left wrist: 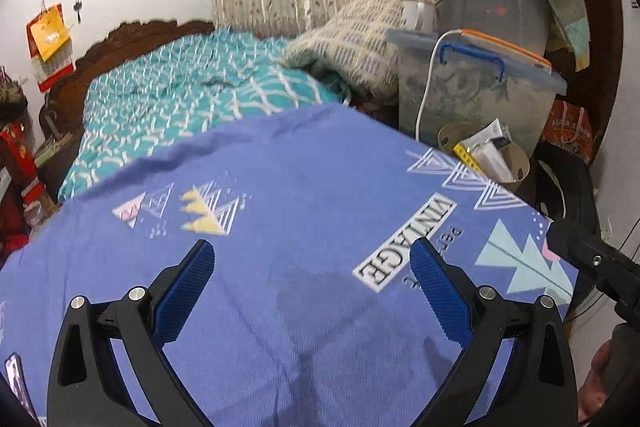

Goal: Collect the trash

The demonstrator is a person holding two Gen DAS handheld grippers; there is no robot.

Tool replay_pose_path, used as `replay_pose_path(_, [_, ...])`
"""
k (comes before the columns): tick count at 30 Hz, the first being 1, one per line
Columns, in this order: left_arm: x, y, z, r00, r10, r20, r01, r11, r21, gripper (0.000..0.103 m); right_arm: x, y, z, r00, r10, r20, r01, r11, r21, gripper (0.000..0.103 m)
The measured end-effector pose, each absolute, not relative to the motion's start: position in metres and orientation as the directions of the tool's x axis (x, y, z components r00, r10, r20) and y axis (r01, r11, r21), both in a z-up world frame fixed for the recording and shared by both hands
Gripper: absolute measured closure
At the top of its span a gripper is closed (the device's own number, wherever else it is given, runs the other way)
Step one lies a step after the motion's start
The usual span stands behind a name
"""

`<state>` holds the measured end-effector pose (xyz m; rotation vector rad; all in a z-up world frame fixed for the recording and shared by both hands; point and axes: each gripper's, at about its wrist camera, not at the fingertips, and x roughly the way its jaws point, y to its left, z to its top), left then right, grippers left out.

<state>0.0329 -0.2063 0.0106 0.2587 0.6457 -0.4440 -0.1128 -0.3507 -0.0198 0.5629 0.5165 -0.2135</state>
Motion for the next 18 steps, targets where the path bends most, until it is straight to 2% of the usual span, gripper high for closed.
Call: replay_pose_path(18, [0.0372,-0.1965,0.0065,0.710,-0.247,-0.660,0.417,0.902,0.111,0.009,-0.1202,-0.3495,-0.0189,0.854,-0.067,-0.516,0.346,0.813,0.468,0.007])
